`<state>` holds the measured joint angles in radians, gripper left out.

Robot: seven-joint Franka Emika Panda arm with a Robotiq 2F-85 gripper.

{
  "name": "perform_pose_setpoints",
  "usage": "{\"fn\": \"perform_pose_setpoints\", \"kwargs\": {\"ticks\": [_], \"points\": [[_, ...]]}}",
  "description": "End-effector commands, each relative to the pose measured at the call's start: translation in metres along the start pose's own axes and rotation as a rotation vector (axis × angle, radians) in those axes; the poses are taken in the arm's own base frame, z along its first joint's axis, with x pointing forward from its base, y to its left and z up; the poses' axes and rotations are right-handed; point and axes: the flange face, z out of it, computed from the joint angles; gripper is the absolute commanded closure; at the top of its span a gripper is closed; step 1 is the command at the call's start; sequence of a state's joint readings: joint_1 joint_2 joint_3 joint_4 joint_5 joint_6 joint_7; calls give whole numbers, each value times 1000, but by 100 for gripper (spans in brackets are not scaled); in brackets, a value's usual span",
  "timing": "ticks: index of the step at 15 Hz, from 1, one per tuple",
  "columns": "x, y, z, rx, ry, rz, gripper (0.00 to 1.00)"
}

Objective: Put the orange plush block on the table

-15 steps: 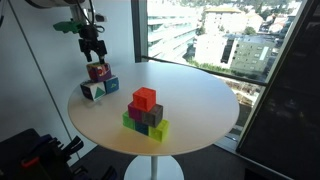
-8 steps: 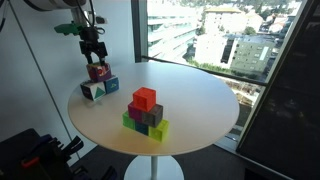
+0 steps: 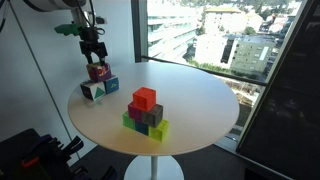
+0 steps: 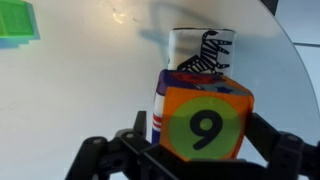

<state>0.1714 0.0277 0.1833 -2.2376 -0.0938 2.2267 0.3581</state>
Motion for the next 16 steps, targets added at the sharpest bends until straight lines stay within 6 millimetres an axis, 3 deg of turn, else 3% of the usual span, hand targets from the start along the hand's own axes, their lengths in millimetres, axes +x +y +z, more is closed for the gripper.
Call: {"fn": "perform_pose_setpoints", "kwargs": {"ticks": [1, 16], "points": [[8, 0, -11, -1, 31, 21, 0], [11, -5, -12, 8, 34, 20, 0]]}}
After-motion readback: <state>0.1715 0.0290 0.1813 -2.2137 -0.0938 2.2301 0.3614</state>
